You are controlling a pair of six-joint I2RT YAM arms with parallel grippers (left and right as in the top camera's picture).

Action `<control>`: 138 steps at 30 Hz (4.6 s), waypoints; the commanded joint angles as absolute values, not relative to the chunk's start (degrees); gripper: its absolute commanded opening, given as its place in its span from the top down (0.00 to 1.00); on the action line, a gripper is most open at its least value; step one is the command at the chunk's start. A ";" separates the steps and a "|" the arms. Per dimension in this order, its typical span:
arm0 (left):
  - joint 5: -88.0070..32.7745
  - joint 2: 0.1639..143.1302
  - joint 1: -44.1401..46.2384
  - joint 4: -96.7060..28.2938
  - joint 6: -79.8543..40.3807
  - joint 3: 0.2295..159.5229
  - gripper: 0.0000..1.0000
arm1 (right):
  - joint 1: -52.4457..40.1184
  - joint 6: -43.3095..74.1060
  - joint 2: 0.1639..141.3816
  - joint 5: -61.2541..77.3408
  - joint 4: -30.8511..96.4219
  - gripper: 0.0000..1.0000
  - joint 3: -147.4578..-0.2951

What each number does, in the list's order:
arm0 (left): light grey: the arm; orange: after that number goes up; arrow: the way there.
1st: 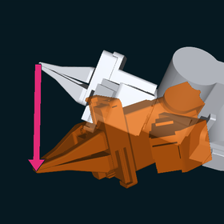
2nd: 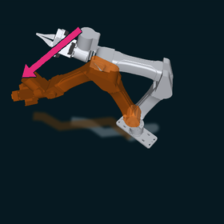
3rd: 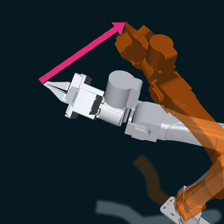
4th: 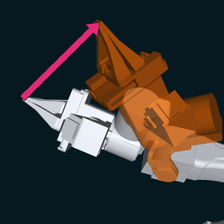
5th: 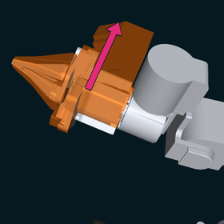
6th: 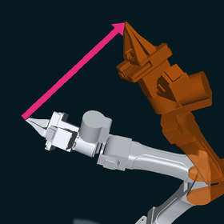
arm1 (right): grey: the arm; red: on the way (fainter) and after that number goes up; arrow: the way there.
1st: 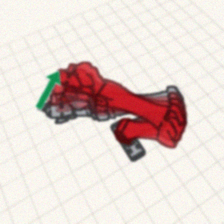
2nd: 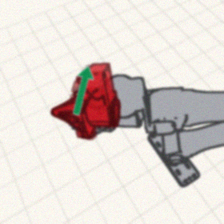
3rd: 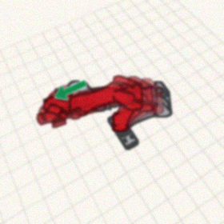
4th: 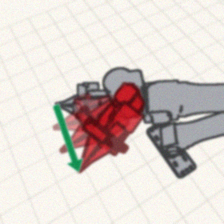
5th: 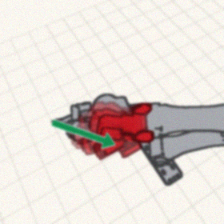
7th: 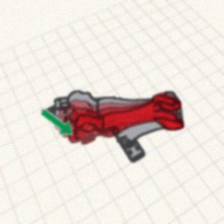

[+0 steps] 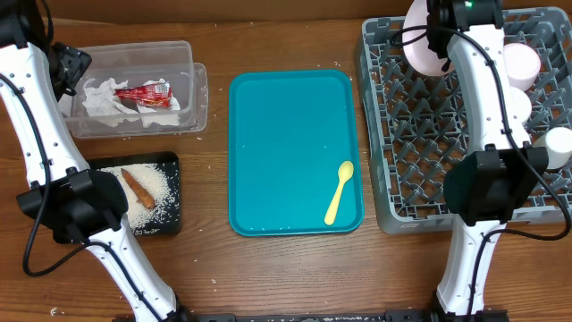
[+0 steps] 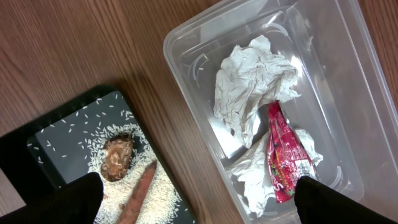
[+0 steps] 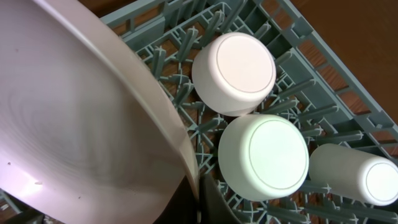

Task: Sort waste into correct bins and load items into the dishwasher
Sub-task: 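Carry the white plate right and stand it upright in the rack, then move the right gripper left to the yellow spoon on the tray, then grasp the yellow spoon with the right gripper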

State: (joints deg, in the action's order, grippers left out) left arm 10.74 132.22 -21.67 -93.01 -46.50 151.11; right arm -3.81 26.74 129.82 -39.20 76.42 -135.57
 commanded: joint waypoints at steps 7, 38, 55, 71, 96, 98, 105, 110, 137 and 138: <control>10.70 132.00 -21.19 -92.92 -46.28 151.11 0.00 | -6.28 27.05 129.14 -39.83 76.88 0.96 -135.31; 10.70 132.00 -21.19 -92.92 -46.28 151.11 0.00 | -6.85 27.07 116.86 -17.39 83.24 0.14 -135.87; 10.70 132.00 -21.19 -92.92 -46.28 151.11 0.00 | -8.71 13.91 106.52 22.79 93.12 0.00 -129.95; 10.70 132.00 -21.19 -92.92 -46.28 151.11 0.00 | -23.70 35.16 106.52 10.66 71.55 0.00 -92.51; 10.70 132.00 -21.19 -92.92 -46.28 151.11 0.00 | -28.01 36.25 106.52 -0.27 61.10 0.12 -80.01; 10.70 132.00 -21.19 -92.92 -46.28 151.11 0.00 | -28.16 37.30 106.52 -0.38 60.82 0.13 -79.40; 10.70 132.00 -21.19 -92.92 -46.28 151.11 0.00 | -28.29 39.68 106.52 1.72 53.65 0.15 -72.73; 10.70 132.00 -21.19 -92.92 -46.28 151.11 0.00 | -28.51 40.53 106.52 3.09 49.54 0.16 -67.61; 10.70 132.00 -21.19 -92.92 -46.28 151.11 0.00 | -33.06 43.24 108.31 -2.55 48.47 0.62 -65.82; 10.70 132.00 -21.19 -92.92 -46.28 151.11 0.00 | -33.06 43.53 108.68 -2.55 48.53 0.66 -65.82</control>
State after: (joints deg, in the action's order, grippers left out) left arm 10.72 132.22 -21.45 -93.01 -46.50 151.11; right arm -33.04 42.09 107.48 -1.28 48.49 -66.41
